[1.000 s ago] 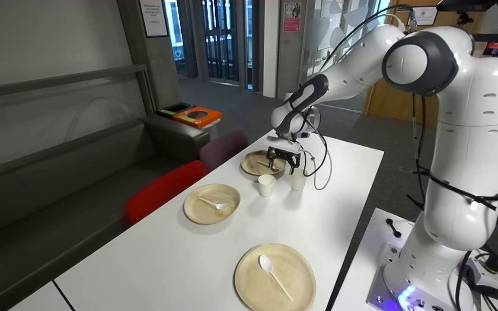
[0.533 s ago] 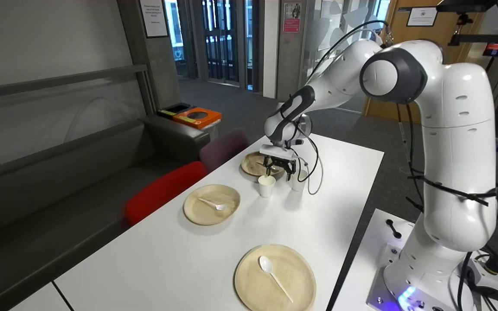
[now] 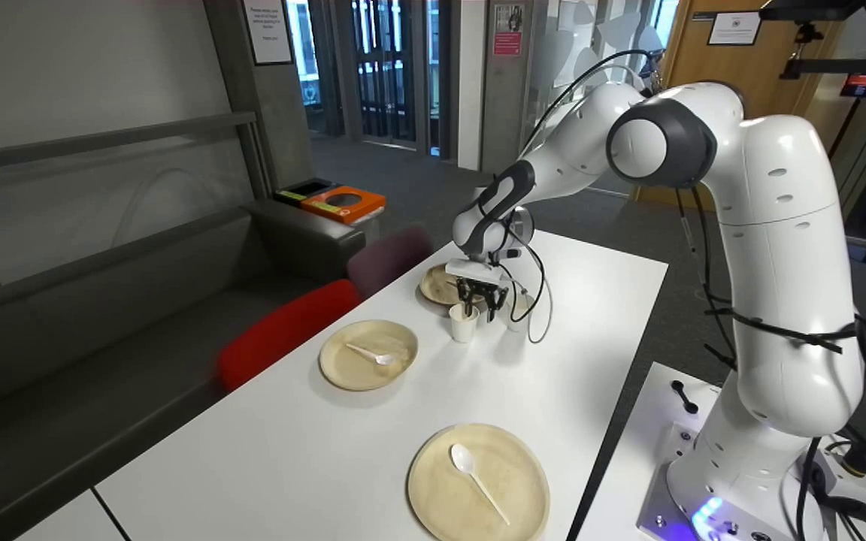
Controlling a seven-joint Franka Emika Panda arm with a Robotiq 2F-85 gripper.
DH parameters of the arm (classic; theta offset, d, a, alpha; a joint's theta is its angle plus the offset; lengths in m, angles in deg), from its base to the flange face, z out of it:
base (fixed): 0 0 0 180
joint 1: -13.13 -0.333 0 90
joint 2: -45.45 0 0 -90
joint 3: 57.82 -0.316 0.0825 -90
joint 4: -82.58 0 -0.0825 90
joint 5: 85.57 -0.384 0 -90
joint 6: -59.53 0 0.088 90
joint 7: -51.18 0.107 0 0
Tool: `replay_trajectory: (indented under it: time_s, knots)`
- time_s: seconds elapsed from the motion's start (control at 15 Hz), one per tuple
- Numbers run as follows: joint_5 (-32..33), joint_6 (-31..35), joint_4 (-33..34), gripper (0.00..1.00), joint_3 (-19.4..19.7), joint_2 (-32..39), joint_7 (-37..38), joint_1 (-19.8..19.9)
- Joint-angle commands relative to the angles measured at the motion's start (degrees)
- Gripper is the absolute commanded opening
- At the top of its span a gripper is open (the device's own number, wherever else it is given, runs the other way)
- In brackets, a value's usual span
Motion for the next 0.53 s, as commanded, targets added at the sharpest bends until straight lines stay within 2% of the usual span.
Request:
replay_trajectory:
  time_s: [0.0, 0.27, 0.47]
  knots:
    - [0.4, -3.0, 2.2, 0.29, 0.7, 0.4, 1.2, -0.1]
    - [0.0, -2.7, 1.1, 0.01, 0.6, -1.5, 0.0, 0.3]
    - [-0.9, -2.4, -1.4, 0.0, 0.1, -5.2, -2.7, 1.3]
